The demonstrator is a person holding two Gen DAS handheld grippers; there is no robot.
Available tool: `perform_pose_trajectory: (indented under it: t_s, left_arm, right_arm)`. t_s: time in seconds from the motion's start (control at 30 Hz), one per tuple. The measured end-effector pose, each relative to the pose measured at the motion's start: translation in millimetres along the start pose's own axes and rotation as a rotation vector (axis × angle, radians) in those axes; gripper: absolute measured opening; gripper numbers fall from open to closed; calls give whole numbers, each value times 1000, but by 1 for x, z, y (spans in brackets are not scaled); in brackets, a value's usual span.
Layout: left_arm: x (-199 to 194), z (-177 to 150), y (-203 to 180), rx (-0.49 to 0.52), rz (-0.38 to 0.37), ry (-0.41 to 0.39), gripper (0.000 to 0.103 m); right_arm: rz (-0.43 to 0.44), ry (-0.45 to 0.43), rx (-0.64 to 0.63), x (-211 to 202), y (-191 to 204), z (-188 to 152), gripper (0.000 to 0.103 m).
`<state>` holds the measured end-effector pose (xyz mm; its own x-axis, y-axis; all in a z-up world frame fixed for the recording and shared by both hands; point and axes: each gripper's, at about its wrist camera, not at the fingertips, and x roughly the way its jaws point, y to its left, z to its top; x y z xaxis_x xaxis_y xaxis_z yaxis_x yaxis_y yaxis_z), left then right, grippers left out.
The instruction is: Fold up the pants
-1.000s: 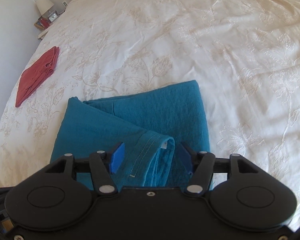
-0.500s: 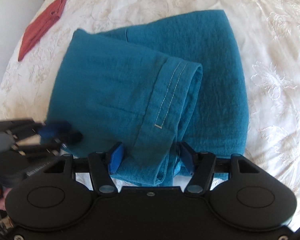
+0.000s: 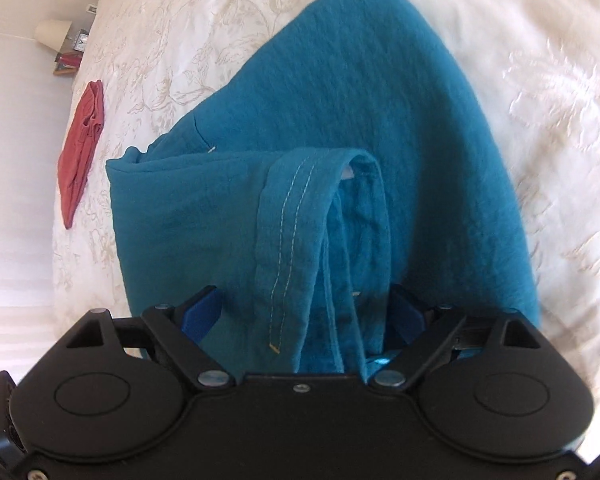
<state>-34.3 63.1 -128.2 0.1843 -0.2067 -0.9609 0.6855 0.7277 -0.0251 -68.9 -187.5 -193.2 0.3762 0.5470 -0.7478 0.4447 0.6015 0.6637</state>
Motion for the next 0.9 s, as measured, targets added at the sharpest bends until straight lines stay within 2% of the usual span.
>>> perform_pose_trajectory:
  t_s: [0.03,0.07,0.1,0.13,0.2,0.33,0.4,0.43,0.5,0.57,0.63,0.73,0.8,0.83,0.9]
  left_arm:
    - [-2,-1,1,-3,2,-3,30]
    - [-5,-2,2,-9,7,-10,30]
    - [-10,-4,5,-20,6,-21,30]
    - [-14,-5,6,-30,4,-28,30]
    - [-25,-7,10,-55,-2,-52,30]
    - [-46,-10,16,-72,-1,-106,30]
    - [-55,-9,16,-68,12,-129,30]
    - [-58,-9,17,-69,18,-140,30]
    - [-62,-6,17,-70,22,-160,30]
    - [-62,1,18,-71,28,-173,30]
    - [-57,12,21,-75,35,-189,30]
    - [-47,34,21,-84,39,-211,31]
    - [-34,42,17,-83,38,-193,31]
    - [-27,43,16,-81,32,-171,31]
    - [-2,40,12,-46,21,-41,31]
  right_arm:
    - [28,18,20,3,-1,-3,74]
    - [46,33,27,4,-1,-4,43]
    - [54,50,27,5,1,-6,27]
    - [59,54,20,3,4,-6,23]
    - [5,1,-117,-16,32,-10,21]
    - [-88,-123,-506,-65,110,-25,20]
    - [-141,-194,-618,-86,130,-32,20]
    - [-197,-227,-638,-91,133,-31,20]
    - [-302,-235,-590,-85,119,-19,21]
    - [-385,-192,-506,-72,92,-5,20]
    - [-434,-150,-479,-58,77,2,20]
    - [-373,-138,-457,-59,73,2,21]
    - [-332,-149,-471,-62,78,0,22]
    - [-320,-150,-480,-61,82,1,22]
    - [-331,-149,-485,-54,82,3,26]
